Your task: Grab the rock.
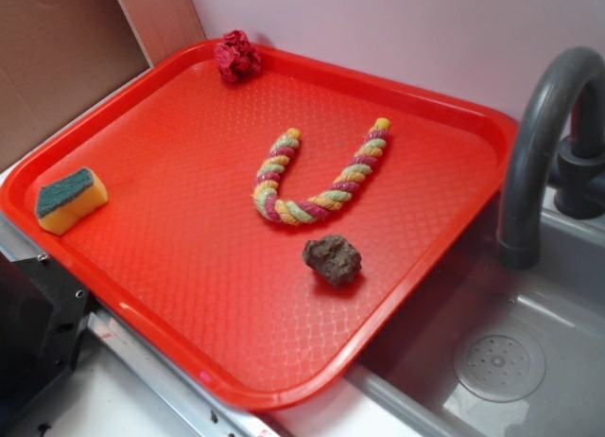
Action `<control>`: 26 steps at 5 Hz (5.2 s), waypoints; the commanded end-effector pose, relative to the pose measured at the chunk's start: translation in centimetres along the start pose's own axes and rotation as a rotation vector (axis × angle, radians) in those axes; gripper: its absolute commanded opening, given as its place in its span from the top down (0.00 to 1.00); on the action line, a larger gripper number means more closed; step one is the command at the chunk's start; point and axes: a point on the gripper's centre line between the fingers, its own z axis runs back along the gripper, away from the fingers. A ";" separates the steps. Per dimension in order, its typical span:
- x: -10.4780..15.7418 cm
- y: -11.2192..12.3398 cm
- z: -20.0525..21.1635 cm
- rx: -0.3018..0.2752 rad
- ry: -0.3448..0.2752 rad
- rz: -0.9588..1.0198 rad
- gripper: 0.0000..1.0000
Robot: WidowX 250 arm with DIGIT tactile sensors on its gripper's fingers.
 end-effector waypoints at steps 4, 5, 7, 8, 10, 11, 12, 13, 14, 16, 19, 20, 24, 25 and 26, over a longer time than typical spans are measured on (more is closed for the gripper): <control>6.2 -5.1 -5.2 0.168 0.034 -0.705 0.00; 7.3 -6.6 -6.4 0.162 -0.024 -0.952 0.00; 7.8 -9.4 -9.8 -0.027 -0.157 -1.429 0.00; 7.6 -10.0 -11.0 -0.127 -0.155 -1.666 0.00; 7.2 -12.5 -14.8 -0.177 -0.038 -1.845 0.00; 7.2 -13.4 -16.4 -0.127 0.026 -1.828 0.00; 7.1 -14.3 -18.1 -0.079 0.102 -1.788 0.00; 6.8 -14.8 -19.2 -0.052 0.143 -1.789 0.00; 6.4 -14.7 -20.0 -0.055 0.167 -1.804 0.00; 5.2 -14.2 -21.2 -0.003 0.232 -1.776 0.00; 5.3 -14.4 -22.9 0.034 0.273 -1.745 1.00; 5.3 -14.5 -23.2 0.050 0.290 -1.710 1.00; 6.1 -5.4 -5.9 -0.012 0.027 -0.707 1.00; 4.7 -3.7 -4.1 -0.098 0.051 -0.446 1.00; 4.6 -4.3 -4.4 -0.118 0.000 -0.196 1.00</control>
